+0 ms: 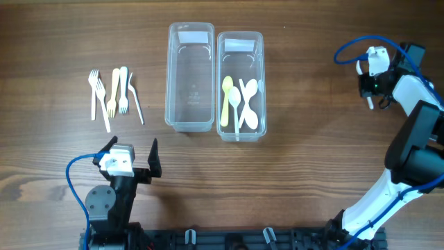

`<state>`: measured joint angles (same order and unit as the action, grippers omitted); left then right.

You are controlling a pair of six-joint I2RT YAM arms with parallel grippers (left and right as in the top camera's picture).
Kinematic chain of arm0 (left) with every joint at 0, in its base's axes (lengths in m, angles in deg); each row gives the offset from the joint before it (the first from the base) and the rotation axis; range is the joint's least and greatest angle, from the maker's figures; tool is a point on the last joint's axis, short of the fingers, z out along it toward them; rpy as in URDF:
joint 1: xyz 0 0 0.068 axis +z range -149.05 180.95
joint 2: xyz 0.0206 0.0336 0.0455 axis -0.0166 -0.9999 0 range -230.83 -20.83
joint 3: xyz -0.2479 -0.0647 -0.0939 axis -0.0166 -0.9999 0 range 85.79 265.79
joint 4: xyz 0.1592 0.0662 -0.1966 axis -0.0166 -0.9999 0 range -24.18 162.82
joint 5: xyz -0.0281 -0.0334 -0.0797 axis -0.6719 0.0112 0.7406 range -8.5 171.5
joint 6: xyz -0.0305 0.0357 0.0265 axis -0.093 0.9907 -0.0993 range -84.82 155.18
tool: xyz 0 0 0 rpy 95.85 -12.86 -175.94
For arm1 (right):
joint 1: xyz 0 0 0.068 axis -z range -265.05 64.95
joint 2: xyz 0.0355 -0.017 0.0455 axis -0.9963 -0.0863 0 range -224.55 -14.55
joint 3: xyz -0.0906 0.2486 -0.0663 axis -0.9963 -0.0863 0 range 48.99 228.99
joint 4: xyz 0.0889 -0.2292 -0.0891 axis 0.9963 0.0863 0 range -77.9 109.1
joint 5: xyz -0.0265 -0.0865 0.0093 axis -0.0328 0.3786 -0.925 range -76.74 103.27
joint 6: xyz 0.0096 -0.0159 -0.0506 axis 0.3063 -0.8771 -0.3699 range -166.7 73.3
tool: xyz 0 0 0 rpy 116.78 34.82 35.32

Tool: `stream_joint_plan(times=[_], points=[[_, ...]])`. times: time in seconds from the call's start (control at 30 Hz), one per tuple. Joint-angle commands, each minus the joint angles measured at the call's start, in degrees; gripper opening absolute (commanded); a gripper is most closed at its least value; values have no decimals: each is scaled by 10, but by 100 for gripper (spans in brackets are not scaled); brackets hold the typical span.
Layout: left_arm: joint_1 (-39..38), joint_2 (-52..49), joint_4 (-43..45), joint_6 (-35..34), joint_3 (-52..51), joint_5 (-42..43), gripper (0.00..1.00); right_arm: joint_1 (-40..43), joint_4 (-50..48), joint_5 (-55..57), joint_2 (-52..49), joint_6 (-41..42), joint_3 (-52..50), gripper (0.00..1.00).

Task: Pack container

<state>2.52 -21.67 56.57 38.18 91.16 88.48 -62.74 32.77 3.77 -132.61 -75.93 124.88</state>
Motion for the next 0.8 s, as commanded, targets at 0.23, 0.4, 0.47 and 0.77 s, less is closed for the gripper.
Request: stream_joint_plan(times=[0.23,0.4,0.47,0.77], points=[[-2,5,2,13,-3,7,100,-49,50,-170,34,163,-6,4],[-2,5,2,13,-3,7,100,-85,69,-212,88,212,-6,4],[-2,5,2,13,-3,7,100,-104,81,-219,116,219,-6,4],[-2,5,2,13,-3,7,100,-142,179,-166,300,235,-6,4]])
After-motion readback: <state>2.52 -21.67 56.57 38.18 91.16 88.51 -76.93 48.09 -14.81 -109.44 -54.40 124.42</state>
